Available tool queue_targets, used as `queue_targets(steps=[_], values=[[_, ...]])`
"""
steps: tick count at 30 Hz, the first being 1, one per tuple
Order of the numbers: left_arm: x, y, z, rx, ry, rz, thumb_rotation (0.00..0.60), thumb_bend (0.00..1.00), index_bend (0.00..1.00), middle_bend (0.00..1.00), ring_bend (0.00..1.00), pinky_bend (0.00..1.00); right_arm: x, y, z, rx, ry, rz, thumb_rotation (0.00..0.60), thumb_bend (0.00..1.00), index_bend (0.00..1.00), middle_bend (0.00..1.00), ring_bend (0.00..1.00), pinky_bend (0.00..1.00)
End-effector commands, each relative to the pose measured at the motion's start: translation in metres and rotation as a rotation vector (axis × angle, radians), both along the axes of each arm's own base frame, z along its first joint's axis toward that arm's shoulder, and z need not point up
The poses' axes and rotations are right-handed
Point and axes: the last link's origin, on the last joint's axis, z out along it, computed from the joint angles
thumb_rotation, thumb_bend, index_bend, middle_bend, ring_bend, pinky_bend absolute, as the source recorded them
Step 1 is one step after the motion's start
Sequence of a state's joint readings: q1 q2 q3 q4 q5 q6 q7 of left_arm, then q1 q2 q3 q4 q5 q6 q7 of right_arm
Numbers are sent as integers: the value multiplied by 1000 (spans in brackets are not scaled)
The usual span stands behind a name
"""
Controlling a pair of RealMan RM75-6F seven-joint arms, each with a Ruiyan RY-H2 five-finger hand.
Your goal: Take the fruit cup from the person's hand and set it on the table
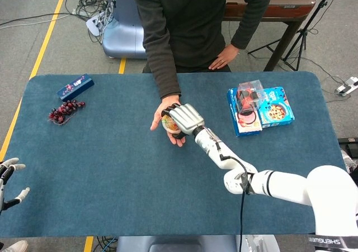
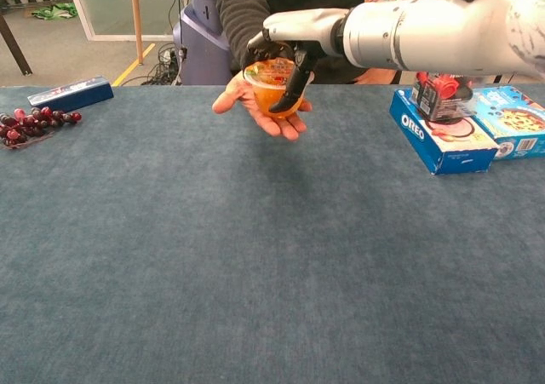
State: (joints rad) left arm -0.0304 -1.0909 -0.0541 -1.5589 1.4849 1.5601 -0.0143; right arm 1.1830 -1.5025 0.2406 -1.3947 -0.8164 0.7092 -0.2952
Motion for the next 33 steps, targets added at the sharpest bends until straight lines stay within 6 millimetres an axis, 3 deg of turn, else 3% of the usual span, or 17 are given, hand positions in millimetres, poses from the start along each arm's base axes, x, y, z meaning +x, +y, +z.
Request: queue_targets(steps=[1,11,21,27,33], values=[[0,0,1,3,0,1,600,200,340,219,193,253,-1,1,2,-8,-22,5,600,529,561,427,317,576],[0,2,0,-2,1,-1,600,201,344,219,193,253,-24,14,38,-22,-85,-4,600,545,576,448,336,597],[2,5,-4,-16,-2,-10,600,200,347,219,193,253,-82,40,82,-65,-60,-45,600,545,576,448,336,597],[3,6,-7,-22,-2,-12,600,200,348,219,193,253,-113,46,83,-60,-3,-92,600,544,576,448,336,597],[6,9,-11,-28,-6,-22,600,200,349,219,193,253,-125,44,59,-23,56,-93,600,544,576,448,336,597]])
